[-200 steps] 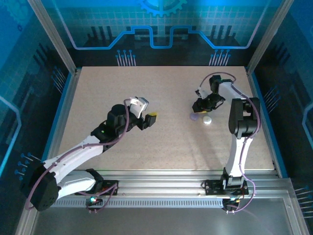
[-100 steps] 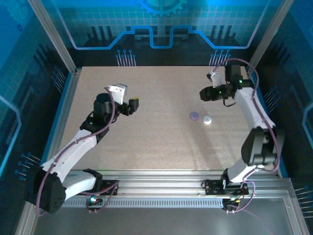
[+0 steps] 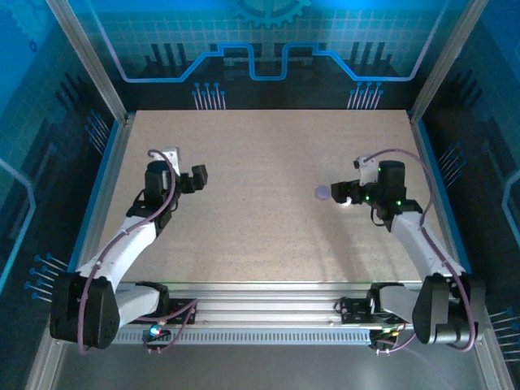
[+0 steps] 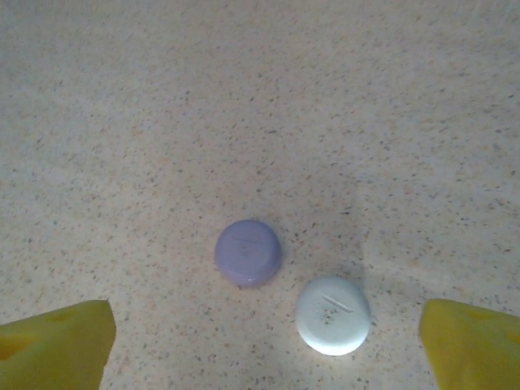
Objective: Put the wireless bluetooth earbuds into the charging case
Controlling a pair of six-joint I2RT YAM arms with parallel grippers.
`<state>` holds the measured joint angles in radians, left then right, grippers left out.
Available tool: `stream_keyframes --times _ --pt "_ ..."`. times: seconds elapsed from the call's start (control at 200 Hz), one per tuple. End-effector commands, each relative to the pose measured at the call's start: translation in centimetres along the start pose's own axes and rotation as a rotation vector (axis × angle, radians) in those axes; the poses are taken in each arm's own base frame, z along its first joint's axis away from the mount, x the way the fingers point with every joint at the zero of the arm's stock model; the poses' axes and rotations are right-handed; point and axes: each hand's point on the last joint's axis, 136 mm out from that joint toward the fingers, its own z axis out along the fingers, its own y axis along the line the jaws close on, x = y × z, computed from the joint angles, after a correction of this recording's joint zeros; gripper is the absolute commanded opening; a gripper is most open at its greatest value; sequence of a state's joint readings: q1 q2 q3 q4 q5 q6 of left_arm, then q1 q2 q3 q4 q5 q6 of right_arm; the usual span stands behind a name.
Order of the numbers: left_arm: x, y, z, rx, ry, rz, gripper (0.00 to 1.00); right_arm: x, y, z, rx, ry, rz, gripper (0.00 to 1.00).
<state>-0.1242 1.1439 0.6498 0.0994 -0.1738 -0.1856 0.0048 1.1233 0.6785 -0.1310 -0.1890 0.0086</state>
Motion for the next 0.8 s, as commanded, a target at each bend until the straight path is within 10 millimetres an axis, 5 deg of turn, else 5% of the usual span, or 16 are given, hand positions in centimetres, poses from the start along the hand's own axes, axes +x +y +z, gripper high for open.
stream_keyframes --times 0.0,0.345,0.515,0.795 --pt "0.6 2.1 0.3 -0.097 -0.039 -0.034 0.99 -1.9 -1.9 -0.8 0.100 -0.165 -0.001 1.00" --pt "4.3 6.6 -0.8 -0.293 -0.061 0.030 0.99 2.0 -4.3 1.2 0.215 -0.162 -0.012 1.00" --pt "5.5 7.0 -0.7 -0.280 -0.136 0.018 0.99 2.0 -5.0 1.0 0.254 -0.202 -0.030 1.00" --pt "3.6 5.5 1.4 -0.203 -0.242 0.063 0.99 1.8 -6.4 1.5 0.280 -0.268 -0.014 1.00"
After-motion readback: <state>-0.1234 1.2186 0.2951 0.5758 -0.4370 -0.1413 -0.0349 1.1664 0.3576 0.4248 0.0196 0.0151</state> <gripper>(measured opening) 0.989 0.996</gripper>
